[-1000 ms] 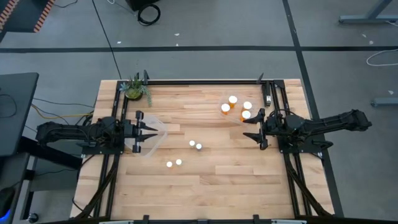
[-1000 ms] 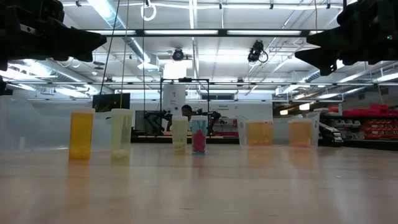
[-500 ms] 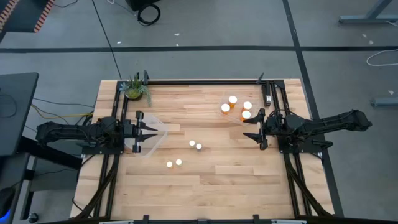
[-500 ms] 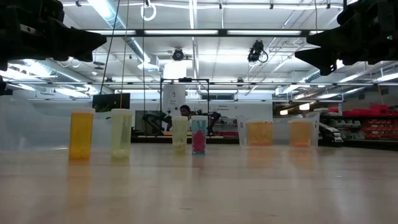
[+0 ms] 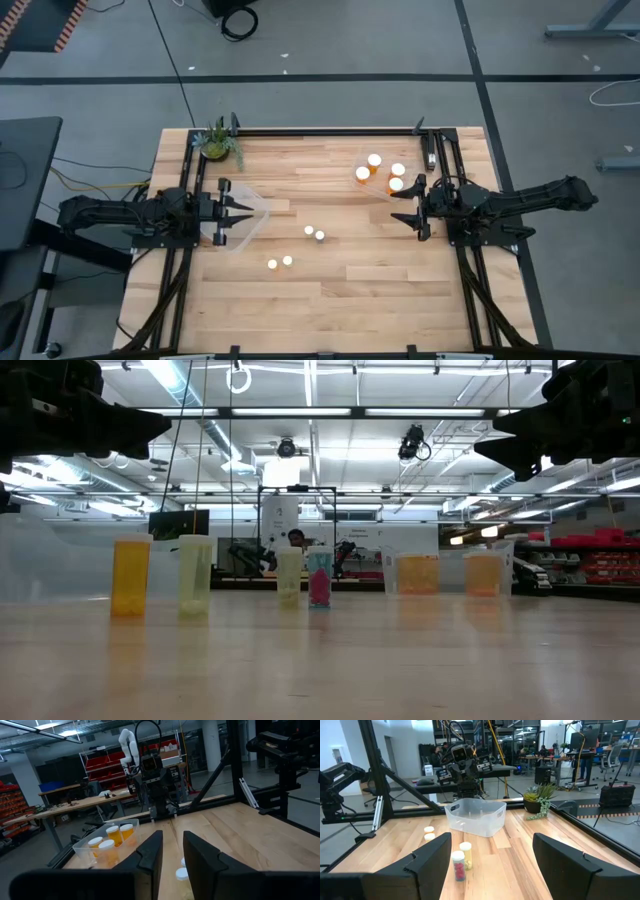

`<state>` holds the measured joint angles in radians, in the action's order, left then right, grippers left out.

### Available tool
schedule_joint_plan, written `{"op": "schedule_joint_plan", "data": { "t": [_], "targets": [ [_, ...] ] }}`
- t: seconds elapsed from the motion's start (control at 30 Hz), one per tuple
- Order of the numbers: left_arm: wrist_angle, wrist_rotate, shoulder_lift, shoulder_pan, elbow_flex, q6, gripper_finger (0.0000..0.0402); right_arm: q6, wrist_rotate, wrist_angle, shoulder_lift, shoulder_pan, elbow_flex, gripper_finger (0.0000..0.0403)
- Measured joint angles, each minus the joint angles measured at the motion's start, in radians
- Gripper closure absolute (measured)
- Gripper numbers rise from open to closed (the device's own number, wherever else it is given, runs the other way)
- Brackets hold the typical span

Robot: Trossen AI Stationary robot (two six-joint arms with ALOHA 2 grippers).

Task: Pick and place medicine bottles into bin by pill shape (circle, oval)
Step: Put the small orange pill bottle into the left transparent bin

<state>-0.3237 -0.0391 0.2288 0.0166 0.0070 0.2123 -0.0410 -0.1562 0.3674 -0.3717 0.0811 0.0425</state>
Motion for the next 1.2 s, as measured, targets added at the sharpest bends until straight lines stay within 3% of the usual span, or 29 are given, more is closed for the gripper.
{"op": "schedule_joint_plan", "data": {
  "t": [0.2,0.37,0.5,0.77,0.9,1.2],
  "targets": [
    [-0.018,0.000,0.000,0.000,0.000,-0.026,0.0321,0.000,0.000,0.000,0.000,0.000,0.000,0.0116],
    [-0.028,-0.001,0.000,0.000,0.000,-0.317,0.0323,0.000,0.000,0.000,0.000,0.000,0.000,0.0116],
    [-0.028,-0.001,0.000,0.000,0.000,-0.408,0.0322,0.000,0.000,0.000,0.000,0.000,0.000,0.0116],
    [-0.030,0.000,0.000,0.000,0.003,-0.405,0.0330,0.000,0.000,0.000,0.000,0.000,0.000,0.0116],
    [0.105,0.007,0.019,0.003,0.079,-0.362,0.0337,0.000,0.000,0.000,0.000,0.000,0.000,0.0116],
    [0.287,0.013,0.228,-0.022,0.246,-0.363,0.0319,0.000,0.000,-0.001,0.000,0.000,0.000,0.0116]
  ]
}}
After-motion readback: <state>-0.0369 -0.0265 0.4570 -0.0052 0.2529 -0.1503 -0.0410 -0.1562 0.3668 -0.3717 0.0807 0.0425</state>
